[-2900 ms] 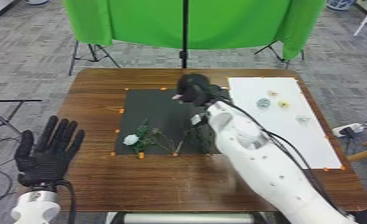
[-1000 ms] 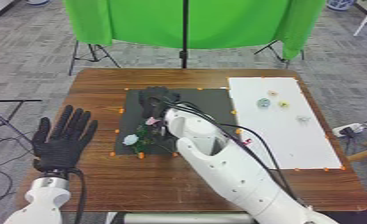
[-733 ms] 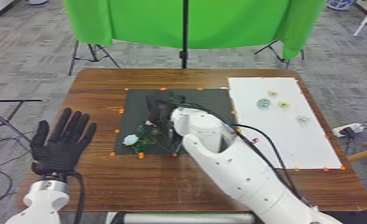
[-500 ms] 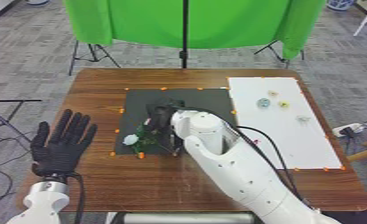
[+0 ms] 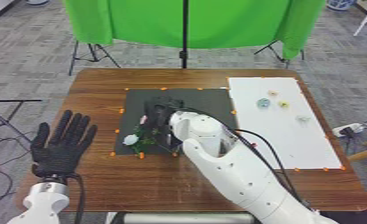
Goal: Arrange flowers
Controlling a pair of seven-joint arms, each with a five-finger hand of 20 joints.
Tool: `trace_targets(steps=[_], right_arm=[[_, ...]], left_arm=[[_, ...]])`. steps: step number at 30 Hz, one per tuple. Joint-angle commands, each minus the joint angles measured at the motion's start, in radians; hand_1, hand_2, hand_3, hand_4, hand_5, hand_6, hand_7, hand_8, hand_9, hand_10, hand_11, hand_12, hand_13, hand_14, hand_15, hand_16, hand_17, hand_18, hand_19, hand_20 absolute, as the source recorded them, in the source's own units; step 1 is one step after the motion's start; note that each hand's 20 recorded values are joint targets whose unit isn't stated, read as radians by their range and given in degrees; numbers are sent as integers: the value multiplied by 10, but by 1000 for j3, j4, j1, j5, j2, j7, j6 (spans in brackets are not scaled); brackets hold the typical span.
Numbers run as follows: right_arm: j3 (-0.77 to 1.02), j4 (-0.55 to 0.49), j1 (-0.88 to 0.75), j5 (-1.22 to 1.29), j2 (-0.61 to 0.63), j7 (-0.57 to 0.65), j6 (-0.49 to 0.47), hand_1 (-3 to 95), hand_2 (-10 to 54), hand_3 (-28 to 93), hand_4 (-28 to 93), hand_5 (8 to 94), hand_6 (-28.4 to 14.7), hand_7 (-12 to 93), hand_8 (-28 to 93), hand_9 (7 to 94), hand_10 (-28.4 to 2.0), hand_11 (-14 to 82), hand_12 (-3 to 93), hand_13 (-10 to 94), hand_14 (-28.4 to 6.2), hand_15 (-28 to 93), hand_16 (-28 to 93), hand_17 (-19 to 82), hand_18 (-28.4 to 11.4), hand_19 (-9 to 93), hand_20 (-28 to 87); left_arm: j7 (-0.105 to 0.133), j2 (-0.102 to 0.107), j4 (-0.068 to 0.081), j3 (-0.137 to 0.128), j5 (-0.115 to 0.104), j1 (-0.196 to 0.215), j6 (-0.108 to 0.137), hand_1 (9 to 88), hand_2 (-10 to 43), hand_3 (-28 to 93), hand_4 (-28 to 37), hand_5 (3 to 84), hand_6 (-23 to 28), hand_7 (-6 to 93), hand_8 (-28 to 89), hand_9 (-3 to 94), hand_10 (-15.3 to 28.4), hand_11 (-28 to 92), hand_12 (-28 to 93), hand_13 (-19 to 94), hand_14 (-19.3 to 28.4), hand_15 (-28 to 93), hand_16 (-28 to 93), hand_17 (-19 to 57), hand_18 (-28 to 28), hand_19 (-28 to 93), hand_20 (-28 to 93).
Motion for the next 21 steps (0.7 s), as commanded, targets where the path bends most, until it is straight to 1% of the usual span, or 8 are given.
trace_targets(steps=[1, 5, 8, 11, 12, 13, 15, 21], right_arm=[[12, 1, -4, 2, 0, 25, -1, 327, -7, 828, -265, 657, 3, 137, -127, 550, -174, 106, 132, 510, -162, 589, 170, 266, -233, 837, 415], [27, -12, -10, 19, 9, 45, 12, 325, -7, 830, -264, 653, 1, 140, -129, 545, -175, 104, 130, 509, -162, 591, 168, 267, -233, 839, 414], [52, -72, -31, 86, 45, 113, 45, 321, -10, 832, -263, 656, -5, 142, -129, 544, -175, 105, 132, 509, -163, 593, 166, 267, -233, 840, 413], [104, -141, -60, 149, 94, 197, 121, 315, -23, 834, -261, 633, -29, 153, -126, 558, -181, 125, 143, 513, -166, 626, 174, 285, -236, 869, 419], [134, -175, -81, 166, 116, 219, 135, 315, -33, 831, -260, 623, -34, 159, -124, 567, -182, 138, 149, 515, -168, 645, 178, 292, -236, 884, 423], [177, -201, -106, 164, 135, 230, 146, 315, -38, 828, -259, 619, -37, 163, -124, 571, -183, 145, 151, 517, -170, 654, 180, 296, -237, 891, 423], [257, -241, -163, 166, 180, 287, 222, 317, -52, 823, -258, 610, -41, 173, -126, 574, -184, 148, 151, 520, -170, 655, 175, 298, -236, 896, 419], [491, -300, -318, 148, 373, 354, 244, 348, -93, 834, -271, 537, -53, 157, -129, 522, -183, 124, 135, 484, -164, 484, 126, 267, -234, 829, 346]], left_arm=[[-12, -12, 7, 4, -13, 6, 7, 280, 131, 741, -283, 461, 103, 98, -85, 404, 165, 167, 99, 296, 159, 317, -69, -70, 134, 332, 113], [-14, -20, 9, 2, -15, 5, 7, 280, 131, 741, -283, 461, 103, 98, -86, 404, 165, 167, 99, 296, 159, 317, -69, -70, 134, 332, 113], [-24, -32, 5, -5, -13, 14, 4, 280, 131, 742, -283, 462, 103, 97, -86, 404, 164, 168, 99, 296, 159, 317, -69, -69, 134, 332, 113], [-30, -39, 9, -9, -12, 11, 8, 280, 131, 742, -283, 461, 103, 97, -85, 404, 164, 168, 99, 296, 159, 318, -69, -70, 134, 332, 113], [-29, -41, 3, -12, -10, 21, 6, 280, 131, 742, -283, 461, 103, 97, -86, 404, 165, 168, 99, 296, 159, 318, -70, -70, 134, 333, 113], [-34, -45, 7, -12, -6, 15, 5, 280, 132, 742, -283, 460, 103, 97, -86, 404, 165, 169, 99, 296, 159, 318, -70, -69, 134, 332, 113], [-34, -48, 14, -9, 9, 7, -10, 280, 132, 742, -283, 459, 103, 96, -85, 404, 165, 169, 99, 296, 159, 317, -70, -69, 134, 333, 113], [-30, -50, 13, -16, 22, 17, -21, 280, 132, 742, -283, 457, 102, 95, -85, 403, 165, 167, 98, 296, 159, 315, -70, -69, 134, 331, 112]])
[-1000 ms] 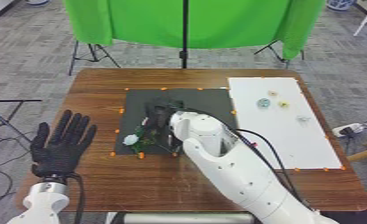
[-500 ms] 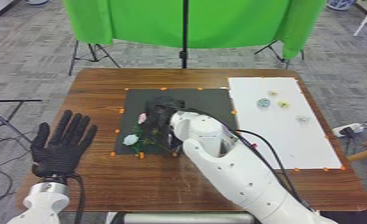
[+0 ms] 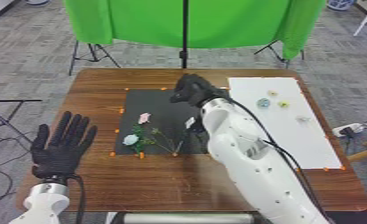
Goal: Arrange flowers
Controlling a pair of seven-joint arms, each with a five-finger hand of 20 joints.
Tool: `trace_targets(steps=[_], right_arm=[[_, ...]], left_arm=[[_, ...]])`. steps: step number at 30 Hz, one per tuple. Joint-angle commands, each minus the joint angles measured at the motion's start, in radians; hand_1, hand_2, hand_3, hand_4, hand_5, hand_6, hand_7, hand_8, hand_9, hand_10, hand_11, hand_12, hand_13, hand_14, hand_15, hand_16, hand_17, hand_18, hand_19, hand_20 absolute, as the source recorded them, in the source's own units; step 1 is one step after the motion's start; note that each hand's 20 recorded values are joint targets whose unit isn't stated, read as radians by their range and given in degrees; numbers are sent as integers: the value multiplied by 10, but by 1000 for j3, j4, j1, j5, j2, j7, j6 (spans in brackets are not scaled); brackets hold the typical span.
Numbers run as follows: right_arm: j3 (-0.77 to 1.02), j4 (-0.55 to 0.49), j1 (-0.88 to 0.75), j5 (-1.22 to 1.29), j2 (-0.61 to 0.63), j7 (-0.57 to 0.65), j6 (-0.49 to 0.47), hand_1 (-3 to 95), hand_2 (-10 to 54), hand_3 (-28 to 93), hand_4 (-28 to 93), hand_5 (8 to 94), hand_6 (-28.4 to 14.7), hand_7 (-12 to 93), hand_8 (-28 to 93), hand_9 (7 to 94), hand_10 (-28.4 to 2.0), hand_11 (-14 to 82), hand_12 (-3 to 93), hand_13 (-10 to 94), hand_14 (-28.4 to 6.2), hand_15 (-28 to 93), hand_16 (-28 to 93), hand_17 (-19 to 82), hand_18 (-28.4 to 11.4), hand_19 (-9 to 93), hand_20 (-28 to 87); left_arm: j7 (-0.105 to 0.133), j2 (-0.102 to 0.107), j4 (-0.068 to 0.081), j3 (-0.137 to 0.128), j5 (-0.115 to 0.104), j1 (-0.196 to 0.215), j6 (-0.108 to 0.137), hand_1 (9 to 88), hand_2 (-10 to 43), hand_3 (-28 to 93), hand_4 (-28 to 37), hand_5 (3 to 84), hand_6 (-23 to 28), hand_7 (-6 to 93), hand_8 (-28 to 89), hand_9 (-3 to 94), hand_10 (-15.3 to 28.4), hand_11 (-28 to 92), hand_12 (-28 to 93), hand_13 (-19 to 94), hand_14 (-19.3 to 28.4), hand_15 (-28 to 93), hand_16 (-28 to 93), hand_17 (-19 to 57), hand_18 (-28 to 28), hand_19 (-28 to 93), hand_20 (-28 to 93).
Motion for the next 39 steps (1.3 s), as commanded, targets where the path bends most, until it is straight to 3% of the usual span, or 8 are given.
trace_targets(steps=[1, 8, 14, 22, 26, 29, 32, 39], right_arm=[[314, -44, -195, -95, 300, 69, 18, 349, -94, 840, -276, 521, -53, 156, -129, 506, -182, 121, 133, 454, -166, 445, 117, 251, -232, 806, 332], [529, -95, -359, -80, 390, 145, -56, 344, -95, 844, -282, 468, -54, 150, -130, 412, -180, 102, 126, 309, -184, 287, 116, 187, -226, 741, 304], [582, -66, -413, -69, 415, 140, -94, 349, -95, 832, -283, 437, -60, 143, -126, 380, -177, 98, 122, 304, -184, 265, 130, 182, -228, 735, 306], [541, -5, -378, -66, 393, 105, -23, 383, -95, 839, -283, 360, -61, 146, -129, 316, -148, 94, 104, 333, -158, 272, 139, 208, -224, 755, 312], [514, 28, -359, -59, 388, 85, -35, 395, -95, 832, -283, 363, -56, 150, -134, 304, -127, 99, 94, 350, -149, 272, 135, 218, -222, 759, 309], [499, 49, -363, -77, 385, 63, -32, 428, -95, 817, -283, 393, -33, 166, -144, 341, -121, 111, 78, 408, -131, 270, 130, 237, -216, 762, 302], [489, 65, -353, -69, 375, 91, -109, 465, -95, 801, -283, 505, -8, 173, -157, 494, -107, 112, 82, 523, -111, 290, 143, 255, -212, 778, 303], [477, 86, -394, -105, 373, 82, -5, 549, -95, 728, -283, 686, 5, 221, -77, 683, -116, 147, 139, 627, -82, 376, 273, 289, -204, 825, 336]], left_arm=[[0, -12, 6, -8, 18, 23, -12, 280, 132, 742, -283, 457, 102, 95, -85, 402, 165, 166, 98, 295, 159, 314, -70, -69, 134, 331, 112], [25, -12, -5, -23, -1, 45, 5, 279, 132, 742, -283, 458, 102, 95, -84, 403, 164, 167, 99, 295, 159, 314, -68, -70, 134, 331, 113], [34, -8, -11, -25, -6, 56, 6, 279, 132, 744, -283, 461, 103, 97, -85, 405, 166, 168, 99, 296, 159, 317, -68, -70, 134, 333, 114], [32, -14, -11, -18, -8, 53, 11, 278, 133, 744, -283, 462, 103, 98, -86, 406, 165, 170, 99, 297, 159, 318, -69, -70, 134, 334, 114], [37, -17, -12, -13, -33, 46, 29, 278, 132, 747, -283, 461, 104, 99, -86, 405, 164, 170, 99, 297, 159, 321, -69, -70, 134, 334, 114], [36, -18, -17, -14, -36, 55, 34, 279, 131, 748, -283, 462, 104, 102, -85, 405, 165, 173, 101, 297, 160, 325, -68, -70, 134, 339, 116], [43, -21, -29, -18, -64, 54, 89, 281, 134, 749, -283, 467, 105, 109, -84, 409, 167, 179, 104, 300, 161, 334, -67, -70, 134, 344, 118], [45, -18, -29, -19, -62, 61, 70, 282, 137, 752, -283, 475, 106, 120, -89, 415, 167, 194, 107, 304, 164, 359, -74, -73, 137, 359, 125]])
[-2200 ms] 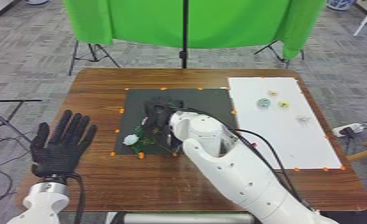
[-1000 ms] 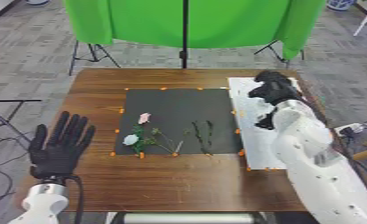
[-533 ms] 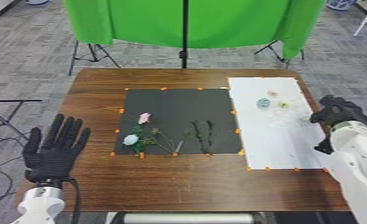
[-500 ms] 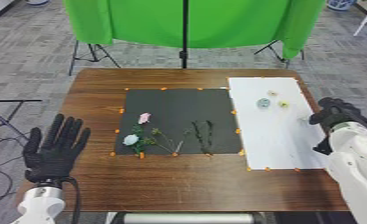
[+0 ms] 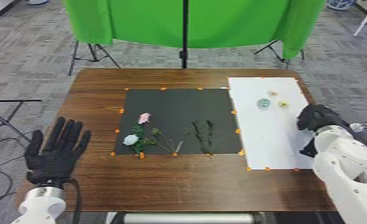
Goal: Arrange flowers
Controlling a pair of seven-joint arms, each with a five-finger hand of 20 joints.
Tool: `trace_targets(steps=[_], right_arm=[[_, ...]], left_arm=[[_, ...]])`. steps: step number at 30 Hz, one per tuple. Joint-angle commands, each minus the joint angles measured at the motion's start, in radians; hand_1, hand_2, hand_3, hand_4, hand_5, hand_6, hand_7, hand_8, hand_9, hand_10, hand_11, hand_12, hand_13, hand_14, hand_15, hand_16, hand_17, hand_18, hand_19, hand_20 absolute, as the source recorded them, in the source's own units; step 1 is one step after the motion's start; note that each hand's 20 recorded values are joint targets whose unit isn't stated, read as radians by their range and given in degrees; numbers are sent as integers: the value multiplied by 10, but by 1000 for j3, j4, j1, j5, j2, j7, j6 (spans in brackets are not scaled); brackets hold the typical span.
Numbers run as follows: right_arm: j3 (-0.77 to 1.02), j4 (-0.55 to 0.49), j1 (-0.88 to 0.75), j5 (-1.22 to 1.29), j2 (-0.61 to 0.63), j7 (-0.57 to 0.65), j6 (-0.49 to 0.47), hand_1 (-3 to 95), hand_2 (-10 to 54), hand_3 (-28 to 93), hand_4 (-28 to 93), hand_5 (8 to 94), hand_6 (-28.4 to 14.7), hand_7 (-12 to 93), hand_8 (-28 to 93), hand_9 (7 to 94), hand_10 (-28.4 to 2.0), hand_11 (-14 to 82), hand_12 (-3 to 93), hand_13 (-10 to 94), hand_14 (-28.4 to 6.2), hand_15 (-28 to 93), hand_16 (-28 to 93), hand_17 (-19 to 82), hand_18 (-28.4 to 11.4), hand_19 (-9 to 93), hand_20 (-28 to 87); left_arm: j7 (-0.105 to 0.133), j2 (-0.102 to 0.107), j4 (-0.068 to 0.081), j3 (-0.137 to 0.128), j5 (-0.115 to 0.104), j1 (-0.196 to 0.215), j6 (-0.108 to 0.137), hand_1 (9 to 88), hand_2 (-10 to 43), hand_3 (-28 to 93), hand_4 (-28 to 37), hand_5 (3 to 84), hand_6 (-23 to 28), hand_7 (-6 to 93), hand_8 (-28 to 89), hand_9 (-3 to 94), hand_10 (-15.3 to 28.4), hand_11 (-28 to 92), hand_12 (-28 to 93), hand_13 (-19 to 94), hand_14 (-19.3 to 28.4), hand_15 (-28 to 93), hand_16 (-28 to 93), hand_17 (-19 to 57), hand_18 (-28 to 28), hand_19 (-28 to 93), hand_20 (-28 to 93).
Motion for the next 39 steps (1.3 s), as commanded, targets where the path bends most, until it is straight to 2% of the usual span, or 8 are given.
trace_targets(steps=[1, 9, 15, 20, 29, 35, 37, 39], right_arm=[[-16, 30, -54, -38, -9, -2, 75, 569, -95, 701, -283, 708, 4, 236, -63, 706, -115, 151, 151, 637, -77, 375, 300, 294, -204, 831, 342], [-35, -103, -76, -41, 16, -48, 190, 582, -95, 695, -283, 811, 16, 206, -23, 807, -106, 77, 228, 696, -76, 344, 340, 309, -204, 837, 357], [-140, -250, 13, 100, -1, -226, 232, 578, -95, 704, -283, 815, 14, 199, -16, 813, -104, 71, 236, 698, -72, 339, 352, 306, -202, 837, 360], [-292, -187, 177, 94, -109, -435, 205, 577, -95, 705, -283, 815, 14, 198, -14, 808, -100, 69, 238, 692, -68, 340, 361, 298, -197, 835, 362], [-504, -114, 266, 104, -310, -489, 73, 568, -95, 713, -283, 808, 17, 206, -16, 794, -95, 72, 231, 682, -60, 338, 365, 288, -194, 822, 366], [-568, -21, 268, -11, -385, -550, 63, 567, -95, 715, -283, 806, 17, 212, -16, 787, -95, 76, 227, 677, -62, 336, 364, 287, -195, 821, 370], [-594, 6, 278, -73, -404, -574, 55, 562, -95, 718, -283, 806, 17, 213, -16, 785, -96, 78, 225, 678, -64, 337, 362, 287, -194, 821, 372], [-615, 31, 284, -116, -418, -563, 81, 558, -95, 719, -283, 803, 17, 215, -17, 784, -97, 81, 222, 678, -64, 338, 358, 288, -195, 820, 373]], left_arm=[[6, -8, -5, 1, -11, 28, -1, 282, 137, 752, -283, 475, 106, 120, -89, 416, 167, 194, 107, 304, 164, 360, -76, -73, 137, 359, 125], [11, -8, -9, -4, -13, 41, -8, 282, 137, 753, -283, 476, 106, 121, -90, 417, 169, 195, 105, 304, 165, 363, -79, -73, 138, 360, 125], [14, -5, -11, -12, -12, 44, -6, 282, 137, 754, -283, 475, 106, 120, -90, 416, 168, 195, 106, 305, 166, 366, -80, -72, 137, 360, 124], [5, -1, -4, -1, -12, 32, -3, 282, 136, 755, -283, 475, 106, 120, -90, 417, 167, 194, 106, 305, 165, 366, -81, -73, 138, 360, 125], [-23, 7, 19, 29, -14, -26, -5, 282, 135, 755, -283, 475, 105, 120, -90, 416, 167, 195, 106, 305, 164, 365, -80, -72, 138, 360, 124], [-45, 18, 37, 46, -7, -71, -3, 282, 134, 756, -283, 474, 105, 120, -90, 416, 167, 195, 106, 305, 164, 364, -80, -72, 138, 360, 124], [-41, 21, 35, 43, -10, -61, -4, 282, 133, 756, -283, 474, 105, 120, -90, 416, 167, 195, 106, 305, 164, 363, -80, -72, 138, 360, 124], [-53, 20, 38, 46, -12, -72, 4, 282, 133, 757, -283, 474, 105, 119, -91, 416, 168, 193, 105, 305, 164, 363, -80, -71, 138, 358, 124]])
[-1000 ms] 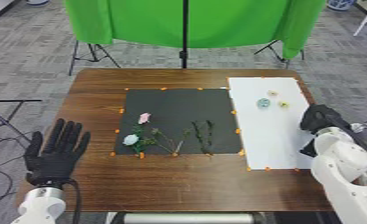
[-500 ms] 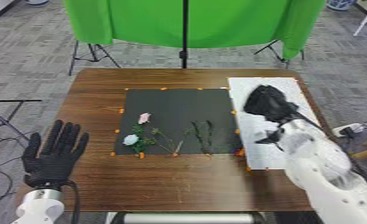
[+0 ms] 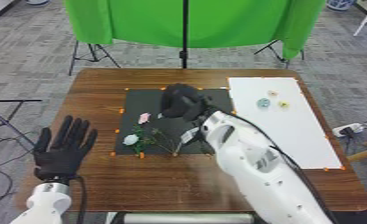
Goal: Arrange flowers
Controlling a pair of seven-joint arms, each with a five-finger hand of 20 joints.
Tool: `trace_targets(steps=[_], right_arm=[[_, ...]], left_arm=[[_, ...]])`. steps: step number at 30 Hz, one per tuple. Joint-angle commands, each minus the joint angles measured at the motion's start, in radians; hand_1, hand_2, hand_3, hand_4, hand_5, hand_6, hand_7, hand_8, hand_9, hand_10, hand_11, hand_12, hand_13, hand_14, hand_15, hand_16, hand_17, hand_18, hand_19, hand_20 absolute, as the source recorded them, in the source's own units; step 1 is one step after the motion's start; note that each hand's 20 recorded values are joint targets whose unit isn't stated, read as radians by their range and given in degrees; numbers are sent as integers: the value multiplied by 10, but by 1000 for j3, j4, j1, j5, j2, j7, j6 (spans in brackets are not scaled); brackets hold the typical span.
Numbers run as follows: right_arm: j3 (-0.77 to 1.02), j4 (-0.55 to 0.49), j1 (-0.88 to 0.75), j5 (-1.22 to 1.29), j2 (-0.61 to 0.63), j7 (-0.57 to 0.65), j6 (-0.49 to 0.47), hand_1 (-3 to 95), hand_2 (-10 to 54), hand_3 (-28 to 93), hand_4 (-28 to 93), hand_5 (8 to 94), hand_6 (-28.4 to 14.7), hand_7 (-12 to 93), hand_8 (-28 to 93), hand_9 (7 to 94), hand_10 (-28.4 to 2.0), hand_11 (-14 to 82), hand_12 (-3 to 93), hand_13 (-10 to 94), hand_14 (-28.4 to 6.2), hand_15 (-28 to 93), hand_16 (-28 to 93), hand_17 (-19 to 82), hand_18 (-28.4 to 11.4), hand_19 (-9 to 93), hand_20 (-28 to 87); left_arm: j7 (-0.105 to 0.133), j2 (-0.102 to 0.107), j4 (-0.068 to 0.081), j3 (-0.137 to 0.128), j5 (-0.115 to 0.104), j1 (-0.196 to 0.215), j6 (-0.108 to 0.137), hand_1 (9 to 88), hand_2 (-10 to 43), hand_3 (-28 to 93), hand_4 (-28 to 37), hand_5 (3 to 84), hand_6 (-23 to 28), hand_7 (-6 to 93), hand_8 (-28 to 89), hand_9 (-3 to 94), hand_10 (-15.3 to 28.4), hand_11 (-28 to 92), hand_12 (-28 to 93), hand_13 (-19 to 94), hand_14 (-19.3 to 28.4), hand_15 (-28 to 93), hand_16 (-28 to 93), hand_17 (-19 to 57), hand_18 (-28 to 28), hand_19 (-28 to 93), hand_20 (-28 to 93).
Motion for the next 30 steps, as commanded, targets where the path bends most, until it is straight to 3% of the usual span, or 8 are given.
trace_targets(steps=[1, 2, 6, 9, 13, 16, 24, 30], right_arm=[[-82, 118, 5, -139, -83, -53, 36, 558, -95, 719, -283, 801, 17, 217, -17, 783, -97, 83, 220, 678, -64, 339, 356, 289, -194, 820, 373], [-83, 133, 9, -152, -94, -51, 47, 558, -95, 720, -283, 801, 16, 218, -18, 782, -97, 83, 219, 677, -63, 340, 355, 290, -194, 821, 374], [-118, 115, -1, -211, -88, -43, 88, 559, -95, 723, -283, 800, 15, 222, -20, 778, -96, 86, 216, 676, -61, 339, 355, 293, -195, 826, 377], [-113, 151, -6, -390, -99, -120, 112, 560, -95, 722, -283, 791, 15, 221, -23, 768, -95, 86, 214, 675, -62, 340, 356, 294, -195, 828, 378], [-96, 192, -12, -427, -112, -131, 100, 559, -95, 726, -283, 766, 17, 229, -38, 744, -93, 103, 194, 663, -58, 337, 358, 291, -192, 826, 377], [-95, 195, -23, -474, -109, -146, 97, 560, -95, 725, -283, 752, 12, 222, -51, 722, -100, 126, 158, 654, -61, 338, 349, 289, -192, 825, 377], [-84, 173, -33, -489, -108, -133, 1, 543, -95, 746, -283, 729, 13, 196, -49, 682, -106, 121, 135, 631, -65, 329, 335, 285, -194, 825, 377], [-73, 150, -48, -460, -96, -93, 17, 501, -95, 824, -283, 701, 39, 191, -117, 583, -86, 89, 105, 571, -80, 391, 215, 272, -197, 823, 387]], left_arm=[[-39, 12, 15, 13, -2, -26, -1, 282, 133, 757, -283, 474, 105, 118, -91, 416, 168, 192, 104, 305, 164, 363, -80, -71, 137, 358, 124], [-49, 12, 26, 18, 1, -44, 2, 283, 133, 756, -283, 473, 105, 117, -91, 416, 168, 191, 104, 304, 164, 363, -80, -71, 137, 358, 124], [-58, 17, 13, 7, 0, -25, -3, 282, 132, 756, -283, 472, 104, 115, -90, 416, 168, 189, 104, 304, 164, 361, -80, -71, 137, 357, 124], [-72, 14, 23, 3, -25, -35, -13, 282, 132, 756, -283, 472, 104, 115, -90, 414, 168, 188, 103, 303, 165, 360, -80, -71, 137, 357, 124], [-89, 15, 33, 8, -16, -54, -18, 281, 131, 755, -283, 470, 104, 112, -89, 414, 169, 186, 103, 302, 165, 359, -79, -71, 136, 357, 124], [-85, 14, 28, 3, 11, -46, -11, 280, 130, 755, -283, 470, 104, 112, -89, 413, 169, 185, 104, 301, 165, 359, -78, -71, 136, 357, 125], [-90, 11, 28, 4, 0, -49, -17, 281, 130, 754, -283, 470, 104, 111, -88, 413, 170, 185, 105, 301, 164, 357, -77, -71, 136, 356, 125], [-76, 10, 25, 1, -14, -49, 0, 285, 127, 755, -283, 476, 97, 116, -89, 413, 169, 187, 106, 301, 164, 359, -77, -71, 135, 357, 125]])
